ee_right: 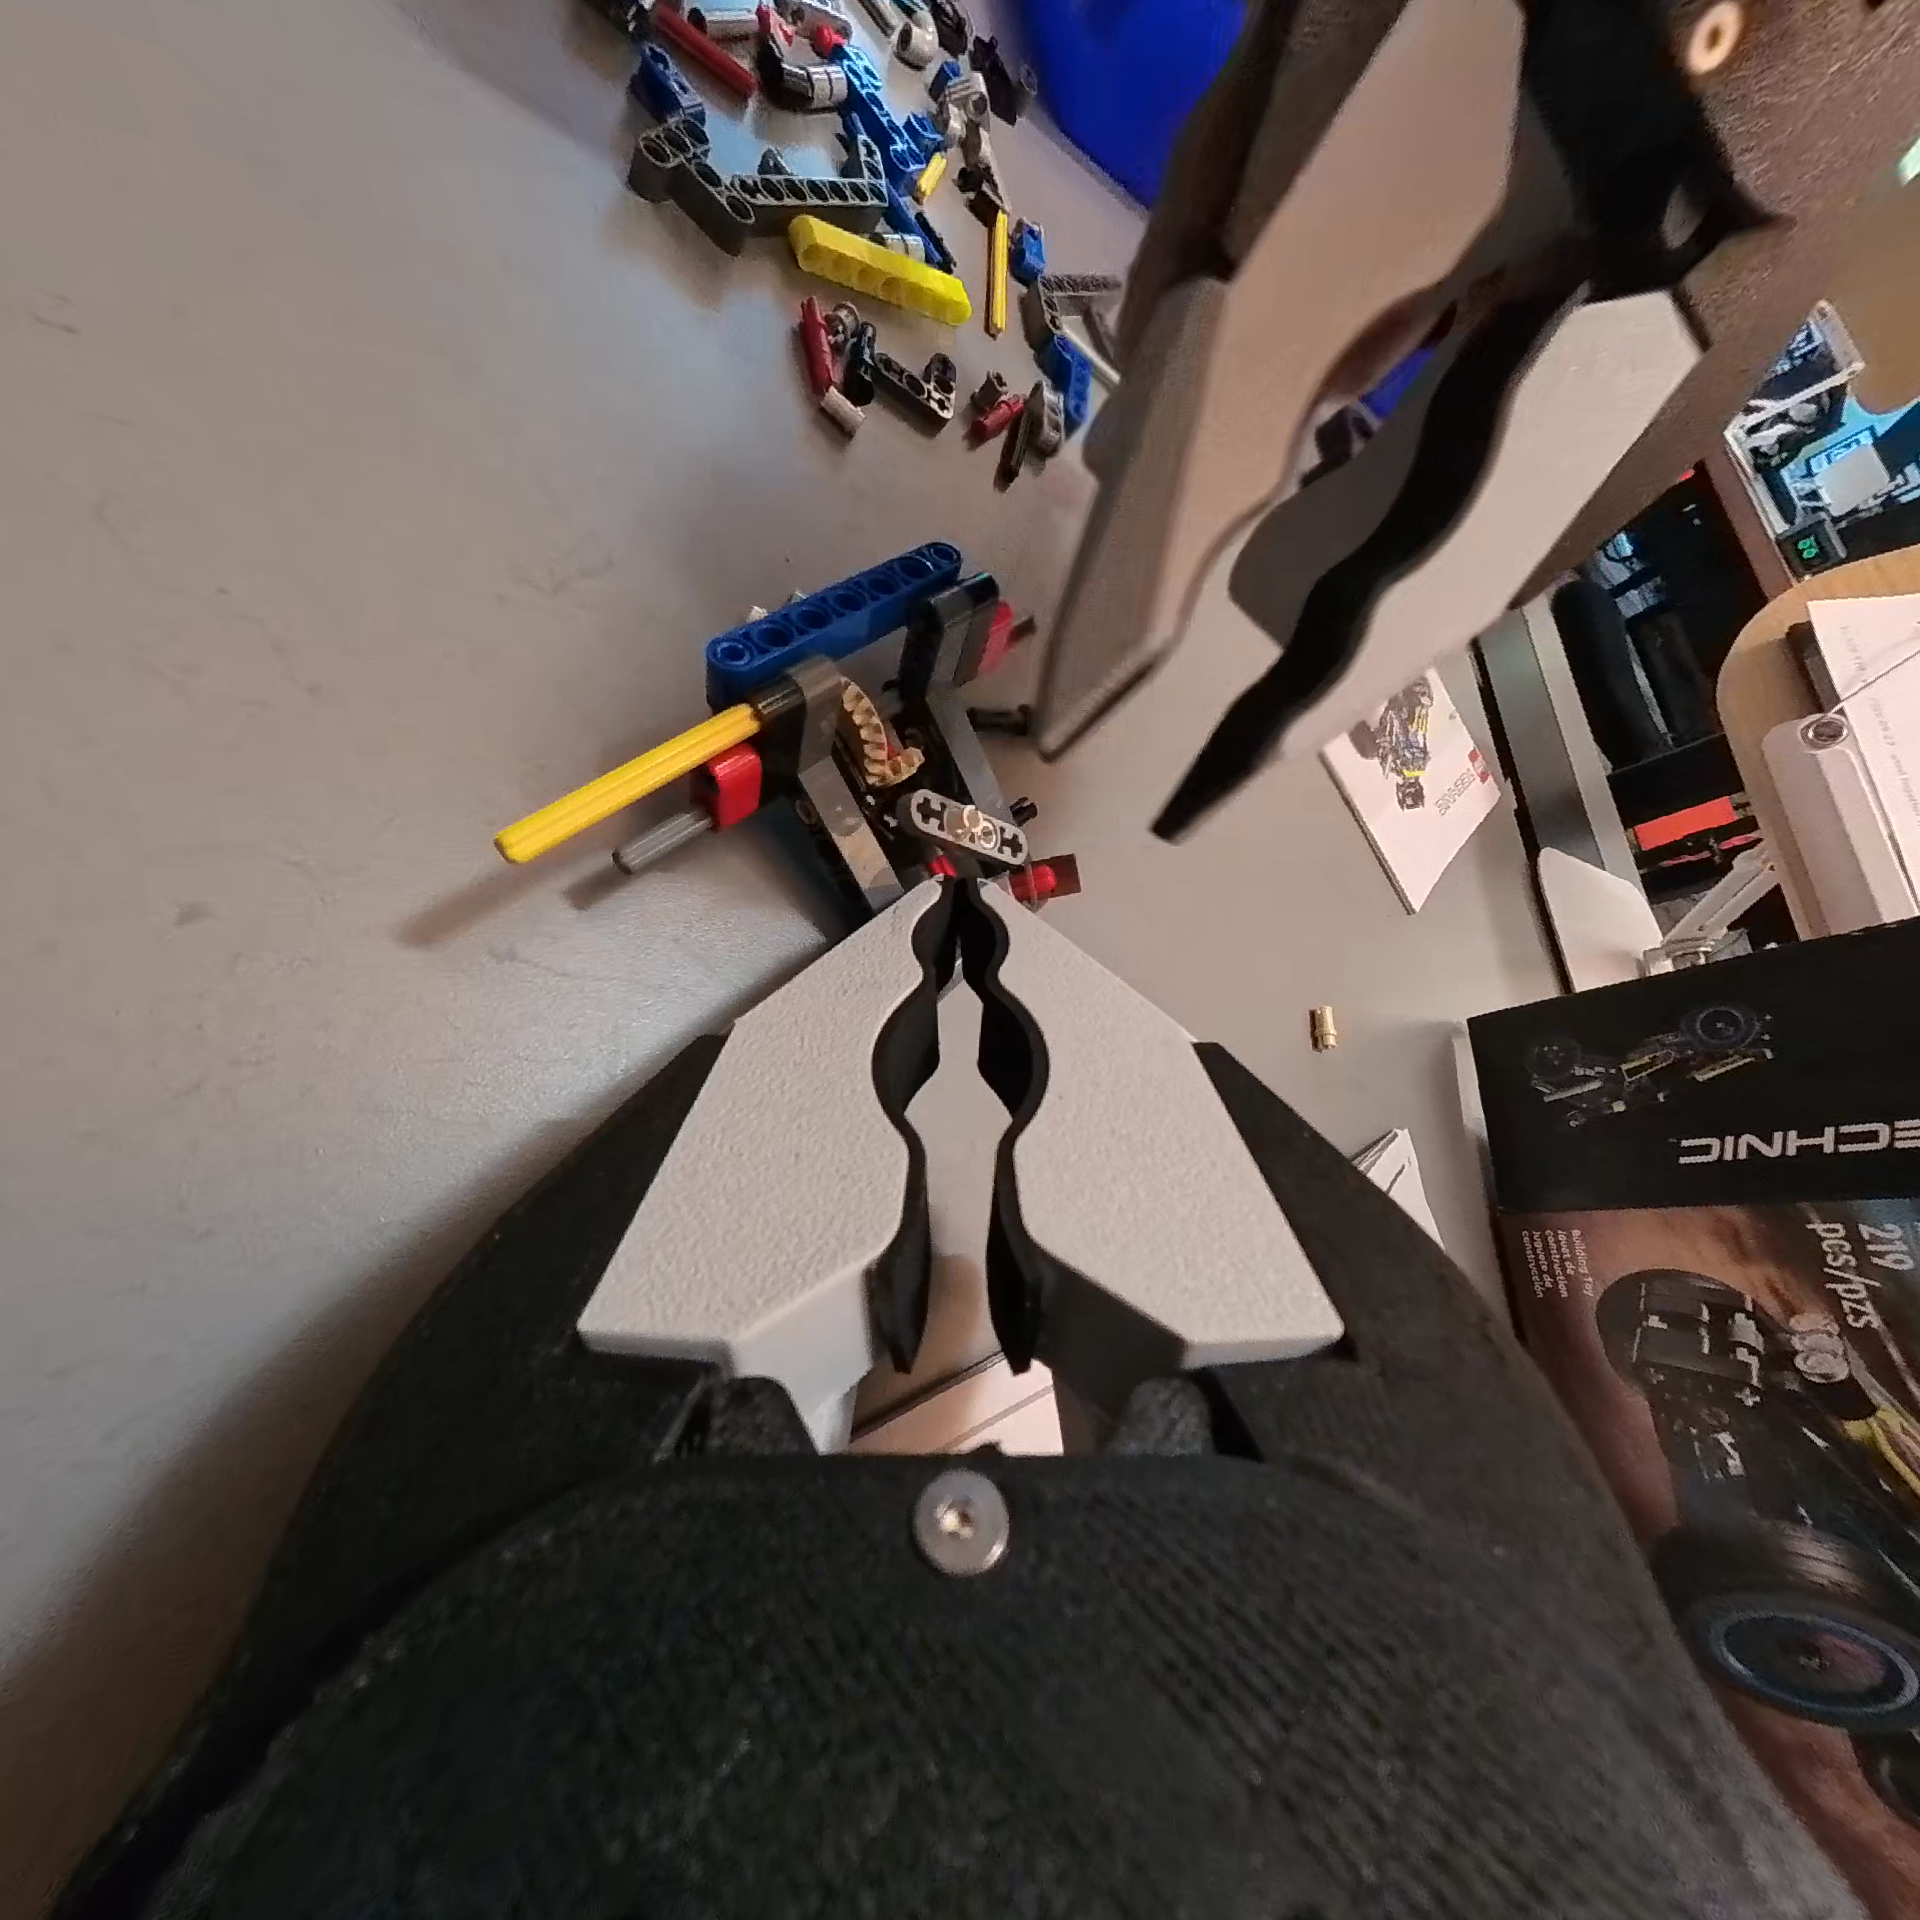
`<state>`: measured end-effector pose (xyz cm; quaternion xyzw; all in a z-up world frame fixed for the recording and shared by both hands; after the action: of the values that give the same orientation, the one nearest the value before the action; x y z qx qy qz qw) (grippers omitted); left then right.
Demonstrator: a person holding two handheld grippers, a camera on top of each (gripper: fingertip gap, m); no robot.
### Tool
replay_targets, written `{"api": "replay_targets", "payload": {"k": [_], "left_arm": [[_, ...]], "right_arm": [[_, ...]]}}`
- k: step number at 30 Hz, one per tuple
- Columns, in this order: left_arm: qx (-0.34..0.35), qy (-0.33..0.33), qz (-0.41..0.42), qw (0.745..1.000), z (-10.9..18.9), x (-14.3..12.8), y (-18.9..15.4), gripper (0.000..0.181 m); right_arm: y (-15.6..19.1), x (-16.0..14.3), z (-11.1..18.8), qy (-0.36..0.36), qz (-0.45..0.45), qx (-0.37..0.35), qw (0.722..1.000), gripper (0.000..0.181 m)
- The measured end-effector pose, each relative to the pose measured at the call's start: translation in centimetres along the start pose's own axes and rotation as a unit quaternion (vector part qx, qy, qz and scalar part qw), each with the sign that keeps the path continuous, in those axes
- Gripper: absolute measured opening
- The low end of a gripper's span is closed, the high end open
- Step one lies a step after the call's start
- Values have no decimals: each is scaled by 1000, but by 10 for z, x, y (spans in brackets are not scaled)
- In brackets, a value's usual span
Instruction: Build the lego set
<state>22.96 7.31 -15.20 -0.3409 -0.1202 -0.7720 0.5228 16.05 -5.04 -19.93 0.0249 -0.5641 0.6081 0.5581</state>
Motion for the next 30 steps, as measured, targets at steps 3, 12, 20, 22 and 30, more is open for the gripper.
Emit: {"api": "replay_targets", "payload": {"k": [3,12,20,22,30], "left_arm": [[84,17,157,984,0,7,-6,24],[182,50,296,936,-35,25,-43,24],[238,97,310,915,-42,24,-42,12],[247,106,309,912,-42,25,-42,12],[284,126,284,907,-39,23,-41,12]], "right_arm": [[0,0,0,1,-2,2,1000,0],[0,0,0,-1,2,-1,1000,0],[0,0,0,-2,3,-1,1000,0],[1,0,0,-2,4,-1,1000,0],[1,0,1,-3,6,-2,1000,0]]}}
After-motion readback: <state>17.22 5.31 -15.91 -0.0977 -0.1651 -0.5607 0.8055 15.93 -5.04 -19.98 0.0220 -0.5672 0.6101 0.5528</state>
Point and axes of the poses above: each gripper's, where its closed fingertips meet, z back along the fingers, x out of its top, y = z × x across the jaws, the point moved 9 cm from there along z, back along the fingers, and after that the axes turned 12 degrees about -x, right-handed, at the moved point
